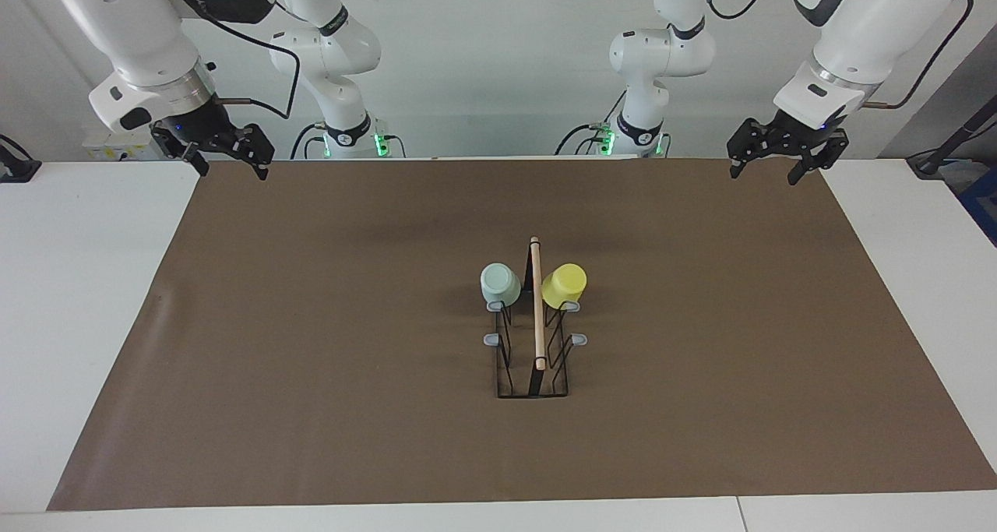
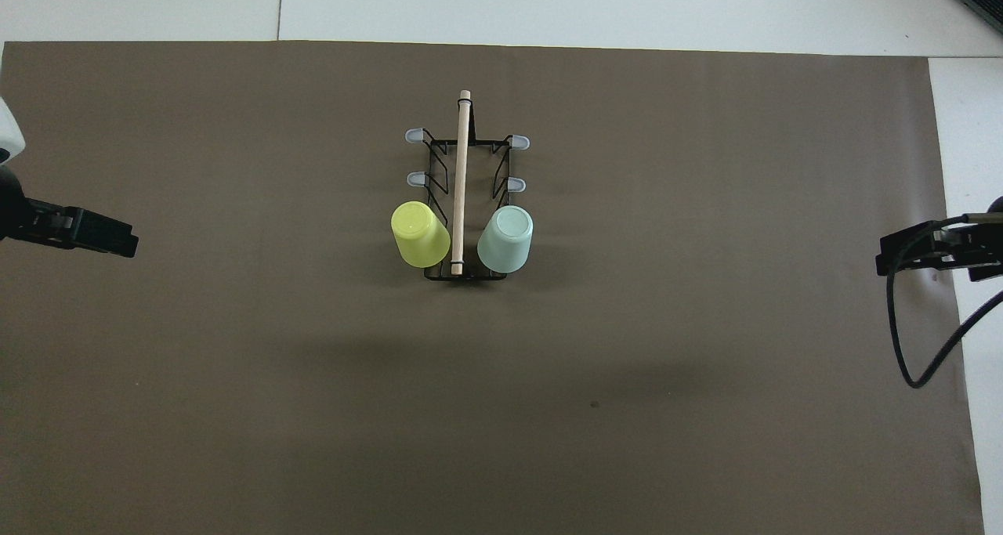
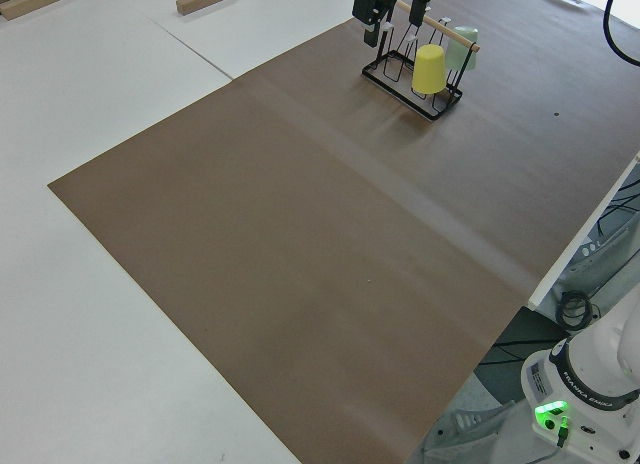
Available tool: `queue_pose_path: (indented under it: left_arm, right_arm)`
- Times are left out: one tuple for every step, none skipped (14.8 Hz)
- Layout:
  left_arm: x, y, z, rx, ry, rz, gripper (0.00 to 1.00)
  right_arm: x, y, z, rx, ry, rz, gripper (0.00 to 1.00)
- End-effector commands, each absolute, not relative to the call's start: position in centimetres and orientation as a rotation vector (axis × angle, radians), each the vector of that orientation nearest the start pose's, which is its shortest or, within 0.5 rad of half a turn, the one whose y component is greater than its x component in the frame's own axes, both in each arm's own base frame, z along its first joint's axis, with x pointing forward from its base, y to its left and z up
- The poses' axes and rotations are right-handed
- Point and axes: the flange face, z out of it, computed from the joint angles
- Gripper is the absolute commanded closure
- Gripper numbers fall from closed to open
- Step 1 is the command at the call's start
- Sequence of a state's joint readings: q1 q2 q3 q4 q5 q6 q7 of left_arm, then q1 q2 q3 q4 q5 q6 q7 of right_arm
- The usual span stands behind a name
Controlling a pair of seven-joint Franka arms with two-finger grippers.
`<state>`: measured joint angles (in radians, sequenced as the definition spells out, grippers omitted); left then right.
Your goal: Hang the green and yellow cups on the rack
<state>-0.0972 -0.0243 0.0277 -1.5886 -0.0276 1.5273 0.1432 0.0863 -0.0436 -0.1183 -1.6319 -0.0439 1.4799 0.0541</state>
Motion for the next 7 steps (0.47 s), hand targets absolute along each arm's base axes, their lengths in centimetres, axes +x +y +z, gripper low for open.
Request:
queue_pose_path:
  left_arm:
    - [53.82, -4.19, 62.74, -3.142, 0.32, 0.048, 0.0]
    - [53.84, -4.36, 62.77, -3.142, 0.325, 0.043, 0.0]
    - [53.88, -4.37, 62.68, -3.142, 0.322, 0.045, 0.0]
    - [53.9, -4.33, 62.83, -3.139, 0.322, 0.041, 0.0]
    - [53.98, -4.26, 62.77, -3.131, 0.321, 0.038, 0.0]
    - [54.12, -4.33, 62.87, -3.129, 0.323, 0.012, 0.0]
    - [54.16, -4.34, 62.76, -3.129, 0.323, 0.01, 0.0]
  right_arm:
    - [52.95, -2.5, 61.2, -3.166, 0.138, 0.185, 0.0]
    - [52.95, -2.56, 61.2, -3.164, 0.14, 0.185, 0.0]
    - [52.95, -2.48, 61.2, -3.165, 0.138, 0.185, 0.0]
    - [52.95, -2.56, 61.2, -3.164, 0.14, 0.185, 0.0]
    - [52.95, -2.5, 61.2, -3.166, 0.138, 0.185, 0.0]
    - [52.95, -2.48, 61.2, -3.165, 0.138, 0.185, 0.0]
    - [52.95, -2.48, 61.2, -3.165, 0.138, 0.185, 0.0]
